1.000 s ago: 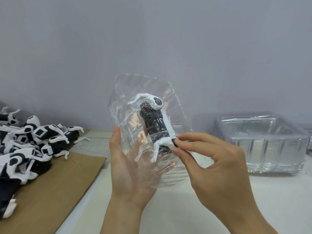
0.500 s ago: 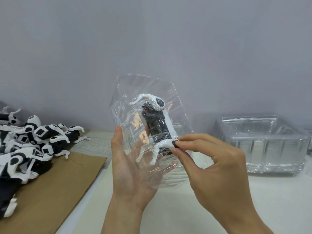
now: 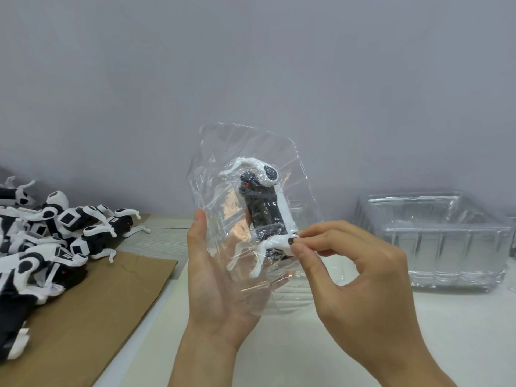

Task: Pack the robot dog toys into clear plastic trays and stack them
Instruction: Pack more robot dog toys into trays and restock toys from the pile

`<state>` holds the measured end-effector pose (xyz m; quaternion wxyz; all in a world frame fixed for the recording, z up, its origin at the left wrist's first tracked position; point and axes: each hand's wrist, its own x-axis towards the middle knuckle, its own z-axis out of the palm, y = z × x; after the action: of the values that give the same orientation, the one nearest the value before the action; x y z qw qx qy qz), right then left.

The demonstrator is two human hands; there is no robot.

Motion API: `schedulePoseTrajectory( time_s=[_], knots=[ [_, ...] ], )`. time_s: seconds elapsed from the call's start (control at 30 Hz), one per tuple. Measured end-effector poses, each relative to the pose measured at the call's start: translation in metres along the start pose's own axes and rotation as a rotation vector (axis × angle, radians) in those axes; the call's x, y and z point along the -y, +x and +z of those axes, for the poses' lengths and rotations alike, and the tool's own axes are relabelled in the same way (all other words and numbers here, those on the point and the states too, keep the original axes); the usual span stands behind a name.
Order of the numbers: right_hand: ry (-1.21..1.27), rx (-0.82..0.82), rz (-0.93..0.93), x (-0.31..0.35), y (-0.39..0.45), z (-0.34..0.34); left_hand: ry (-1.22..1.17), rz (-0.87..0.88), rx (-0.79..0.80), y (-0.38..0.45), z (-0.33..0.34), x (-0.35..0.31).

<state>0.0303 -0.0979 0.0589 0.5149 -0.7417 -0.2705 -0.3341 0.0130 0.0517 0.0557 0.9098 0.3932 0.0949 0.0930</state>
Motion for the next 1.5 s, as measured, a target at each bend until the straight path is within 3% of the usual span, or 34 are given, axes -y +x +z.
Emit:
schedulePoseTrajectory(
  time_s=[0.1,0.27,0.4,0.57,0.77,0.9,1.17,1.5],
  knots=[
    [-0.021,-0.02,0.03,0.0,0.001,-0.001,0.005,-0.106,0.168,-0.001,0.001,0.001],
    [-0.006,-0.155,0.103,0.001,0.004,-0.006,0.06,-0.176,0.29,0.0,0.006,0.004],
    [0.056,-0.23,0.127,0.0,0.005,-0.008,0.174,-0.199,0.281,0.0,0.005,0.007],
    [0.014,-0.241,0.111,-0.001,0.006,-0.009,0.124,-0.252,0.354,-0.001,0.004,0.006],
    [0.001,-0.24,0.099,-0.003,0.005,-0.009,0.153,-0.241,0.306,0.002,0.001,0.007],
    [0.001,-0.245,0.087,-0.006,0.006,-0.01,0.161,-0.25,0.362,0.003,0.001,0.007],
    [-0.033,-0.266,0.029,-0.002,0.005,-0.008,0.244,-0.141,0.249,0.005,0.002,0.013],
    [0.052,-0.258,0.108,-0.006,0.004,-0.007,0.168,-0.214,0.302,0.0,0.006,0.009]
  ],
)
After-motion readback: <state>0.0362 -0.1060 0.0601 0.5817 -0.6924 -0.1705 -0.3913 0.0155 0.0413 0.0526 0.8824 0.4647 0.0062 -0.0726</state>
